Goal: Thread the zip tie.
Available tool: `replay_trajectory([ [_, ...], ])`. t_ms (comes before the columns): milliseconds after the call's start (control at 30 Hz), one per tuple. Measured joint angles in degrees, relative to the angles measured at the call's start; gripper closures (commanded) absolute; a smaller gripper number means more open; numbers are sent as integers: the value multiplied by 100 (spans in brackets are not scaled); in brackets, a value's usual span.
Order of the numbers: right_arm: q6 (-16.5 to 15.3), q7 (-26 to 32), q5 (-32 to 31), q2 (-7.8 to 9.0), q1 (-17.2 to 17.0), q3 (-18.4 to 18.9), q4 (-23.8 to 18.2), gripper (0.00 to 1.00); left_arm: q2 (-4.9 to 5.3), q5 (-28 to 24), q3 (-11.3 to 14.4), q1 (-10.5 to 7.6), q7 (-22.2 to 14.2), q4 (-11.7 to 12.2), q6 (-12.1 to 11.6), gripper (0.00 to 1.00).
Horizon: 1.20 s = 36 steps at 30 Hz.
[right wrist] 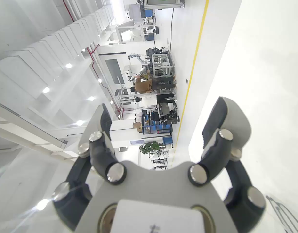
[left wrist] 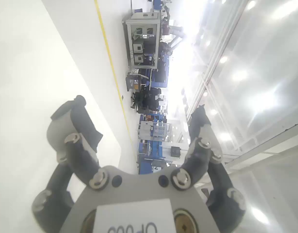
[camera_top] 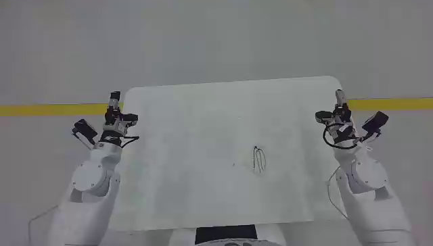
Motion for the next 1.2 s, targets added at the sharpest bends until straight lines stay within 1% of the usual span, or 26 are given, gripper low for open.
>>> replay_trajectory([
  [67,0,0,0,0,0,0,0,0,0,0,0,0,0,0,0,22],
  [100,0,0,0,0,0,0,0,22,0,0,0,0,0,0,0,22],
  [133,0,0,0,0,0,0,0,0,0,0,0,0,0,0,0,22],
  [167,0,0,0,0,0,0,0,22,0,0,0,0,0,0,0,0],
  [200,0,0,0,0,0,0,0,22,0,0,0,0,0,0,0,22],
  [233,0,0,0,0,0,0,0,22,0,0,0,0,0,0,0,0],
  [267,0,0,0,0,0,0,0,22,0,0,0,0,0,0,0,0],
  [300,0,0,0,0,0,0,0,0,0,0,0,0,0,0,0,22],
  [333,0,0,0,0,0,0,0,0,0,0,0,0,0,0,0,0],
  [400,-9,30,-31,8,21,-29,-34,0,0,0,0,0,0,0,0,0],
  [467,109,383,-416,40,116,-192,-181,0,0,0,0,0,0,0,0,0],
  [567,467,1001,-1453,73,246,-522,-241,0,0,0,0,0,0,0,0,0],
  [633,597,1127,-2151,77,322,-738,-229,0,0,0,0,0,0,0,0,0],
  [667,592,1104,-2298,64,338,-801,-207,0,0,0,0,0,0,0,0,0],
  [700,558,1074,-2333,52,347,-835,-188,0,0,0,0,0,0,0,0,0],
  [833,523,1052,-1912,44,348,-839,-177,0,0,0,0,0,0,0,0,0],
  [1000,513,1081,-1952,50,370,-859,-200,0,0,0,0,0,0,0,0,0],
  [1033,505,1218,-2100,67,449,-907,-226,0,0,0,0,0,0,0,0,0],
  [1100,524,1554,-2611,98,608,-999,-248,0,0,0,0,0,0,0,0,0],
  [1133,583,1770,-2995,114,715,-1065,-258,0,0,0,0,0,0,0,0,0],
  [1200,693,2074,-3431,132,866,-1155,-286,0,0,0,0,0,0,0,0,0],
])
